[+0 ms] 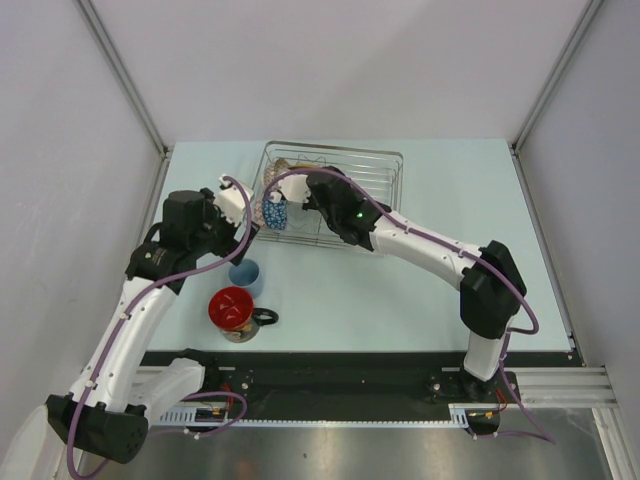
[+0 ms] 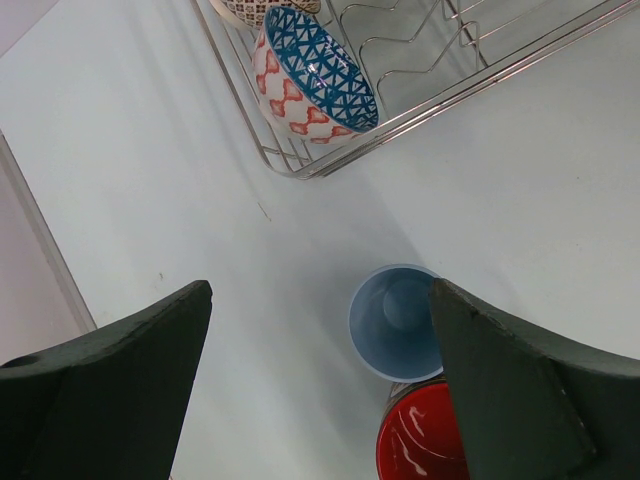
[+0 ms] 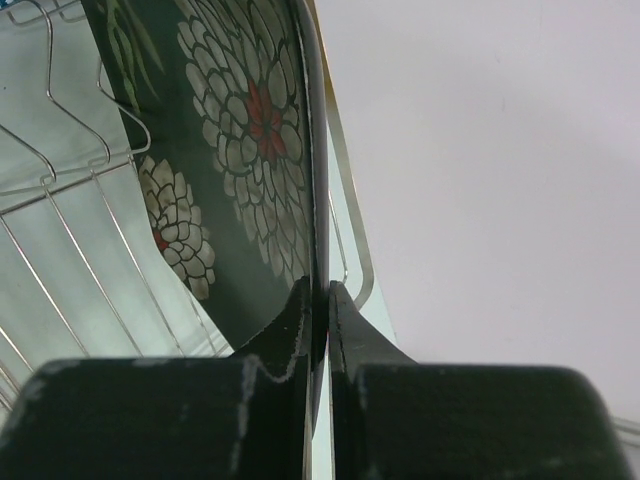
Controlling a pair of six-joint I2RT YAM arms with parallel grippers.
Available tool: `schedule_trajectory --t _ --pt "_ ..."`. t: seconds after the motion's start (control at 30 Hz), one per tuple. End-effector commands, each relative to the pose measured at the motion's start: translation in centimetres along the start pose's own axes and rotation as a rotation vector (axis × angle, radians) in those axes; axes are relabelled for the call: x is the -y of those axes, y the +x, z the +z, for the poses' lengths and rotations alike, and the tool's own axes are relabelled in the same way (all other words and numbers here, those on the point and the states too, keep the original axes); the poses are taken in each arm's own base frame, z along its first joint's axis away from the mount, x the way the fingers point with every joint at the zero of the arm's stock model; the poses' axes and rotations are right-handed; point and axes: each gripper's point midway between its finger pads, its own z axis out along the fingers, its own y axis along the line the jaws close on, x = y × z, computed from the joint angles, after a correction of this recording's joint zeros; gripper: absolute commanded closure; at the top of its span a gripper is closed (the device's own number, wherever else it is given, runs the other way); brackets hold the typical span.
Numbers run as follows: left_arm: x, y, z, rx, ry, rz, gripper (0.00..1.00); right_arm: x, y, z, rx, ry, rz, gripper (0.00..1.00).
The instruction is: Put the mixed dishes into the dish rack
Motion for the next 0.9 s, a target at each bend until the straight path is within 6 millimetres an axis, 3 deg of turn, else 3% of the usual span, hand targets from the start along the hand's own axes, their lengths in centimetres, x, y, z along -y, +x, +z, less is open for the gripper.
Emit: schedule_trajectory --t 0.0,0.2,0.5,0.87 --pt "-0.3 -0.8 -0.4 0.044 -0.012 -0.016 0.05 3.5 -0.3 -2.1 0.022 0.112 0.096 1.0" --pt "-0.3 -1.0 -0.5 0.05 -0.014 -0.021 0.05 4.0 -0.5 -1.7 0.0 0.113 0.106 1.0" --pt "-0.2 -0.7 -0.4 0.042 -0.006 -0.018 0.05 4.8 0.9 -2.1 -0.034 0.144 0.194 1.0" --pt "-0.2 -0.8 -0.4 0.045 -0.007 -0.022 0.05 4.2 0.6 -1.5 -0.025 0.123 0.173 1.0"
